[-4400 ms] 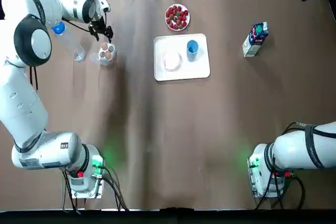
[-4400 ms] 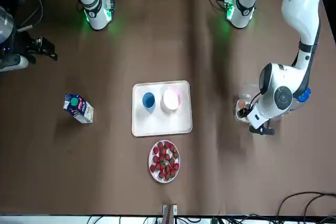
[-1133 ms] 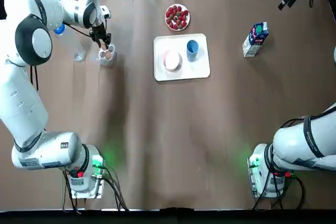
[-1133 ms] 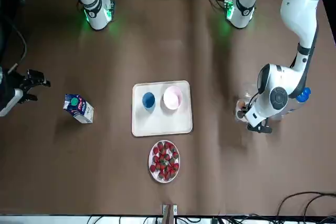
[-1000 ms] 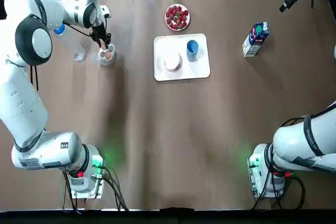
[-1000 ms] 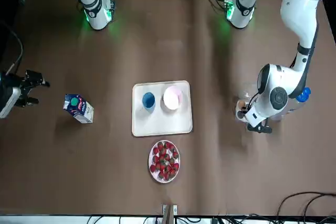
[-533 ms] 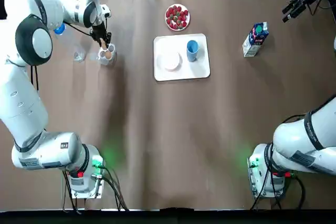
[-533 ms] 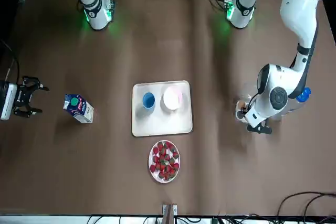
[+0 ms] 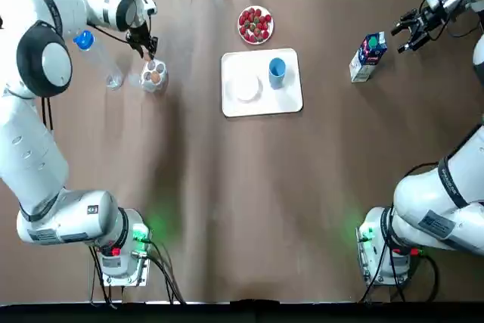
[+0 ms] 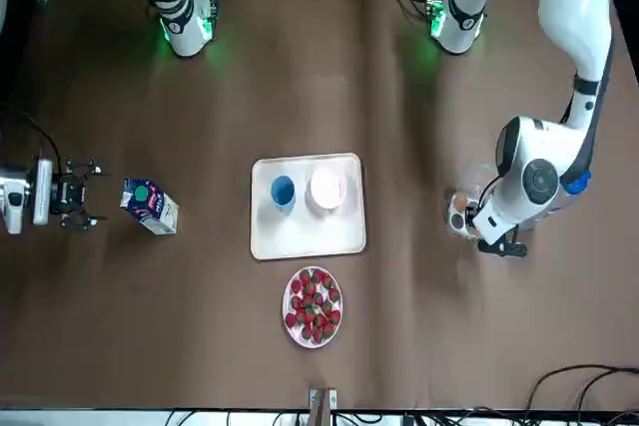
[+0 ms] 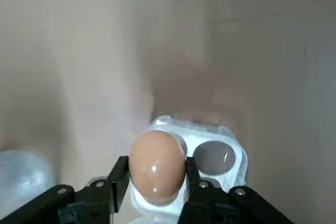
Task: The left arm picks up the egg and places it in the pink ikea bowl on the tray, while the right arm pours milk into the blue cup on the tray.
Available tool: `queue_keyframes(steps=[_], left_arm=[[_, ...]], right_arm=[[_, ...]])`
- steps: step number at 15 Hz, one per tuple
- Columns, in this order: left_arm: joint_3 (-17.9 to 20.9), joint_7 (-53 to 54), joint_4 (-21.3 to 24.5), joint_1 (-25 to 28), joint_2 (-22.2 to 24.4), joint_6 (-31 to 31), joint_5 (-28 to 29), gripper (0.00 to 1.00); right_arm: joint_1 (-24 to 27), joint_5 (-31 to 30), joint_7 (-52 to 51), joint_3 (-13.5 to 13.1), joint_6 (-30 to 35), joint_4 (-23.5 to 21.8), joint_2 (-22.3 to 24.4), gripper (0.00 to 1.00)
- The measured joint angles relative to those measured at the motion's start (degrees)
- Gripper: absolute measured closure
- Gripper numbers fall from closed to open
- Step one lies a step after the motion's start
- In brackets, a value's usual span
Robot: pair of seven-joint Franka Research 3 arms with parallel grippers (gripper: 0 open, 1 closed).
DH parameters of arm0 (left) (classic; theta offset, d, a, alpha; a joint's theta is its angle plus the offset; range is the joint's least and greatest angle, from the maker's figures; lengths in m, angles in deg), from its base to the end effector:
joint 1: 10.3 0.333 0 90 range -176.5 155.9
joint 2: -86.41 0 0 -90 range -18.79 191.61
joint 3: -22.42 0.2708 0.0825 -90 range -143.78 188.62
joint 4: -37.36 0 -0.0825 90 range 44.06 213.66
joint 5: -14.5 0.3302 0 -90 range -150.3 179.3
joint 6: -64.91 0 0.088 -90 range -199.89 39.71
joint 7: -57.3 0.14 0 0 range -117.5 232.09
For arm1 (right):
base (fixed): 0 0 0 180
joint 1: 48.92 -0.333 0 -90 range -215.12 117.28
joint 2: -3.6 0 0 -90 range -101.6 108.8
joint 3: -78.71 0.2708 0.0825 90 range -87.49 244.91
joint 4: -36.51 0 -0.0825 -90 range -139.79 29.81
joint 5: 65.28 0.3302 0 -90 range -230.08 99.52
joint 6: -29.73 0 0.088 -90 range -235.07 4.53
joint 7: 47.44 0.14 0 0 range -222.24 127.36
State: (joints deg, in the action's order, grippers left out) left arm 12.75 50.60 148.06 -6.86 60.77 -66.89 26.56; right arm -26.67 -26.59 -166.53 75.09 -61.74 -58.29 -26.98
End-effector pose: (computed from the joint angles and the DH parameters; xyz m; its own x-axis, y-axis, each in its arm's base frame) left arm 0.5550 -0.0503 0.2164 0.9906 -0.1209 -0.0644 -0.1259 -0.9887 -0.0817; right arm 0.5222 -0.1550 0.2573 0.2274 0.6809 0.6962 0.9651 -0.0620 -0.2546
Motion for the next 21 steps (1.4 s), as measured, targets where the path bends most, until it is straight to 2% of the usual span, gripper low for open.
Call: queue_keyframes(steps=[3, 5, 8, 12, 14, 16, 19, 21], left_arm=[[-0.88, -0.20, -0.38, 0.18, 4.93, 5.29, -0.09, 0.52], [-3.76, -3.33, -0.60, 0.31, 8.18, 8.66, -2.98, 0.52], [-8.63, -10.40, -2.97, -0.26, 9.37, 12.49, -7.16, 0.52], [-16.25, -23.45, -4.91, -1.68, 9.25, 13.45, -9.77, 0.52], [-18.49, -30.38, -5.99, -3.78, 8.96, 13.45, -10.01, 0.52], [-19.03, -40.05, -9.56, -10.07, 6.93, 13.40, -10.97, 0.52], [-18.98, -47.57, -15.01, -15.76, 1.92, 12.54, -11.01, 0.52], [-18.95, -51.98, -17.63, -17.81, -1.87, 8.61, -11.01, 0.52]], right_arm=[[0.02, 2.91, -10.72, 0.19, 0.22, 0.10, -1.58, 0.00], [0.18, 4.04, -13.87, 0.13, 1.66, 0.07, -3.34, 0.00], [0.36, 5.67, -19.26, 0.12, 4.45, 0.06, -7.11, 0.00], [0.52, 9.57, -23.40, 0.11, 4.72, 0.15, -10.56, 0.00], [0.80, 10.92, -24.04, 0.10, 4.76, 0.24, -11.46, 0.00], [1.09, 11.94, -25.07, 0.10, 4.89, 0.48, -12.32, 0.00], [1.11, 13.20, -25.55, 0.10, 4.94, 1.13, -12.64, 0.00], [1.11, 14.20, -25.56, 0.11, 4.97, 1.47, -12.79, 0.00]])
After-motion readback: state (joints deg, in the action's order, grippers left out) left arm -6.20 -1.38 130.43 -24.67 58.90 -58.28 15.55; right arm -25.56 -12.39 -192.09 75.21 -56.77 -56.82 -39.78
